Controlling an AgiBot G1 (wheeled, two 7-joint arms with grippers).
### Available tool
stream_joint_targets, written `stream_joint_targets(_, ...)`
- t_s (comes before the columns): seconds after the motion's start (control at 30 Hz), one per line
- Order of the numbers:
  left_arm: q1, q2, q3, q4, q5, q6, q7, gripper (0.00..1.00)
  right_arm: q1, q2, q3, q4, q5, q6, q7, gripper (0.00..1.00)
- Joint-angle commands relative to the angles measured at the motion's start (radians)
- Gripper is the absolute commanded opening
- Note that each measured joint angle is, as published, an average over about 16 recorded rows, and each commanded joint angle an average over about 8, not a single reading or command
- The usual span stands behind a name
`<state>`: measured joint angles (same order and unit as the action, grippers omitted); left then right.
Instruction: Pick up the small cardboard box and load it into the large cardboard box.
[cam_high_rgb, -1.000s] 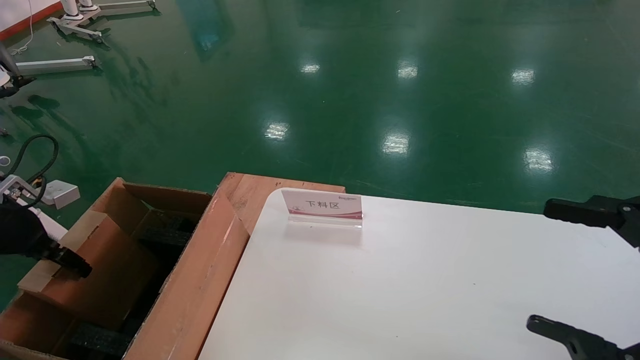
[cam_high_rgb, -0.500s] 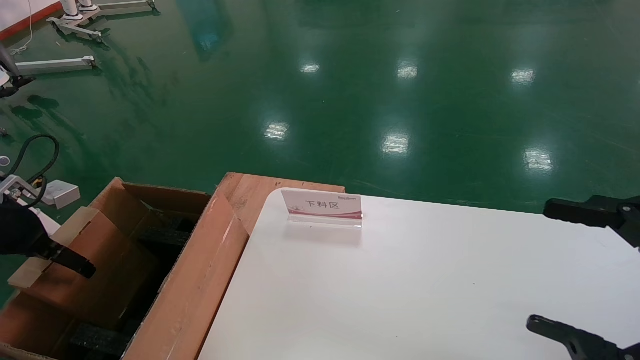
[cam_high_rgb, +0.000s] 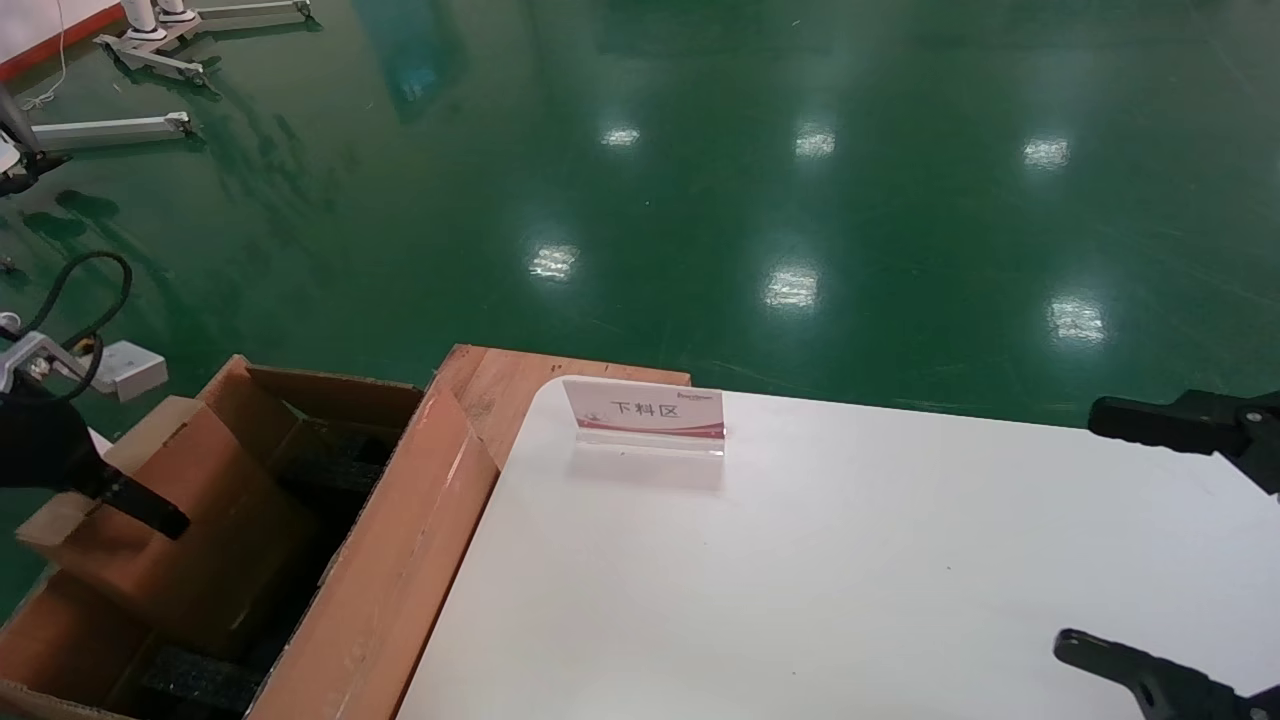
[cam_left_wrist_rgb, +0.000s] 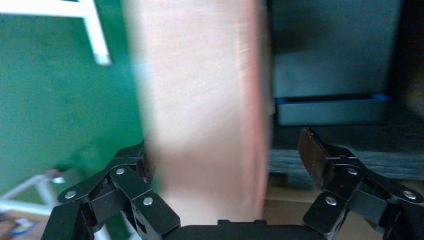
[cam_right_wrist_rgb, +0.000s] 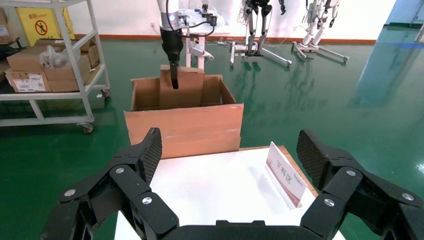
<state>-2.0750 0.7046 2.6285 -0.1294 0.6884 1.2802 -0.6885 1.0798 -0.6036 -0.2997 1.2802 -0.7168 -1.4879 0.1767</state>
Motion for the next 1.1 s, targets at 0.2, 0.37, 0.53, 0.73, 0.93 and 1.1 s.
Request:
stream_joint_targets(0.2, -0.015, 0.010, 0.007, -0.017, 0.012, -0.026, 0.004, 1.00, 0.000, 0.000, 0.000, 0.000, 0.000, 0.000, 0.000, 1.00)
stream_joint_targets(0.37, -0.060, -0.002, -0.008, -0.051, -0.002, -0.033, 0.043, 1.00, 0.000, 0.000, -0.001, 0.000, 0.000, 0.000, 0.000, 1.00)
stream_joint_targets(0.53, -0.158, -0.031, -0.043, -0.109, -0.039, -0.019, 0.142, 1.00, 0.000, 0.000, -0.001, 0.000, 0.001, 0.000, 0.000, 1.00)
stream_joint_targets(0.73, -0.293, -0.093, -0.103, -0.219, -0.105, 0.034, 0.278, 1.00, 0.000, 0.000, -0.001, 0.000, 0.001, 0.000, -0.001, 1.00)
stream_joint_targets(0.93, -0.379, -0.167, -0.164, -0.345, -0.186, 0.109, 0.376, 1.00, 0.000, 0.001, -0.001, 0.000, 0.001, 0.001, -0.001, 1.00)
stream_joint_targets(1.1, -0.401, -0.195, -0.192, -0.413, -0.223, 0.145, 0.423, 1.00, 0.000, 0.001, -0.002, 0.000, 0.001, 0.001, -0.001, 1.00)
